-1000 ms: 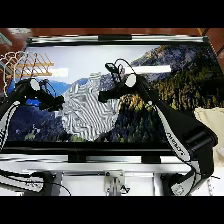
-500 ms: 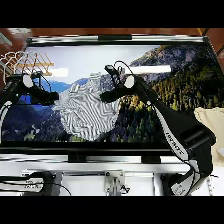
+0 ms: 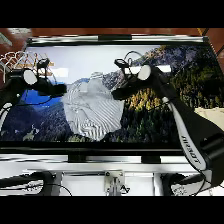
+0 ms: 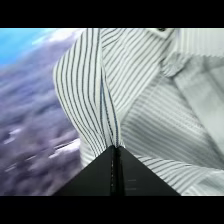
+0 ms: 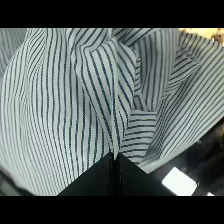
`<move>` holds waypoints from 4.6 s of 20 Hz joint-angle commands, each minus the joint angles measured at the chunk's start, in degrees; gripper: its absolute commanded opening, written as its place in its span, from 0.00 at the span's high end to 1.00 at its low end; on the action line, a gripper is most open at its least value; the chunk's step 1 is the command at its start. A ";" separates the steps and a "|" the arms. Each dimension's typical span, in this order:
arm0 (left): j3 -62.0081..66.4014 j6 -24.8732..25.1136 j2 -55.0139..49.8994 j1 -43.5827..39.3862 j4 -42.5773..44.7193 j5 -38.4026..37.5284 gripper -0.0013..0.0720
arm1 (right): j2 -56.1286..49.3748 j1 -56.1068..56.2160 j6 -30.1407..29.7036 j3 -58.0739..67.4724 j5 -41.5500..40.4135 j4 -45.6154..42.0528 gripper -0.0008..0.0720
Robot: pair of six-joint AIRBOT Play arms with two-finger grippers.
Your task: Fold the shirts.
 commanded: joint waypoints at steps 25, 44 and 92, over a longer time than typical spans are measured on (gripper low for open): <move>1.97 8.74 -2.71 -12.31 -10.49 -6.49 0.91 | -0.59 -2.58 25.99 2.97 -15.13 -2.69 0.26; 1.99 11.32 -2.60 -12.76 -10.49 -3.43 0.91 | -23.04 2.05 35.06 17.11 0.50 -7.82 0.85; -17.79 20.20 11.10 -4.28 -7.45 -5.84 0.57 | 0.17 11.17 6.56 11.56 17.73 -8.87 0.89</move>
